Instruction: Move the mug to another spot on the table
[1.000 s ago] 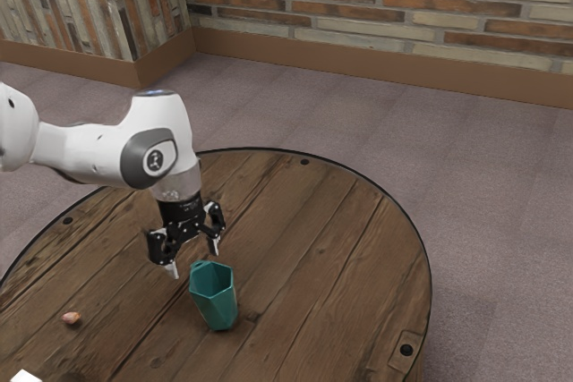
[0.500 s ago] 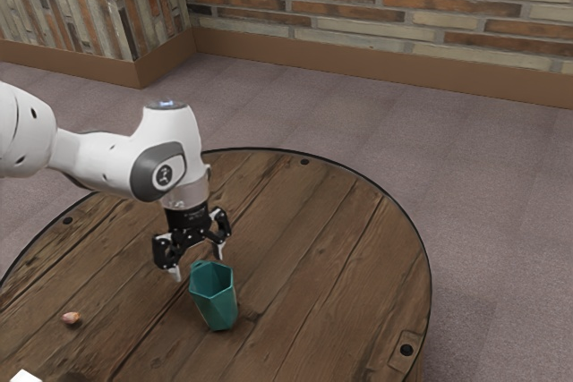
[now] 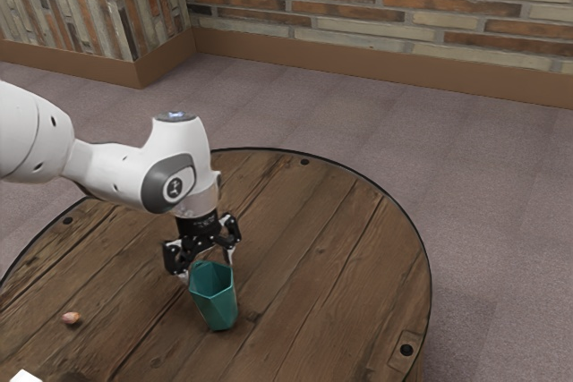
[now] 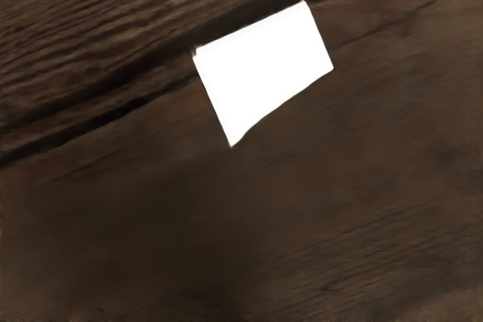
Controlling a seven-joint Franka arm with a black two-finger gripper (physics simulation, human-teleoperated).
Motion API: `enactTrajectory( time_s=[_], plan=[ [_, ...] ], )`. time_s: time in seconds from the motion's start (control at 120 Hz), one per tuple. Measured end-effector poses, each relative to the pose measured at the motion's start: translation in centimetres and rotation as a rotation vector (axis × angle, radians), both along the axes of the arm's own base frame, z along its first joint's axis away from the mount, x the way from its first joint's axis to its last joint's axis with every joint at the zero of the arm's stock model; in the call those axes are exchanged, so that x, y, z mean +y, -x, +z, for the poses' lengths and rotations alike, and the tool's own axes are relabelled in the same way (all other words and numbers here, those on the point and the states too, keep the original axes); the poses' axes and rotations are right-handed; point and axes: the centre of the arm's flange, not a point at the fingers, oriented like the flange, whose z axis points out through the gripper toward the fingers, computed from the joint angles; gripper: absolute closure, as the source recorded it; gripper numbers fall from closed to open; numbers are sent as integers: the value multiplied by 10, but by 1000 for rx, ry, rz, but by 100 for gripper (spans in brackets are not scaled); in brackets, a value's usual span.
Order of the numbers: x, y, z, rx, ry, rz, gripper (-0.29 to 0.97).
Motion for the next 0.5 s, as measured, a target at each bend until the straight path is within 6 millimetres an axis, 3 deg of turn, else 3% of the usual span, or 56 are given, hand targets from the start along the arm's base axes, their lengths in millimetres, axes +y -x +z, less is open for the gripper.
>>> enactTrajectory(
  time_s=[0.267, 0.5],
  plan=[
    [-3, -1, 0, -11, 6, -3, 6],
    [-6, 0, 0, -11, 10, -4, 43]
  ],
)
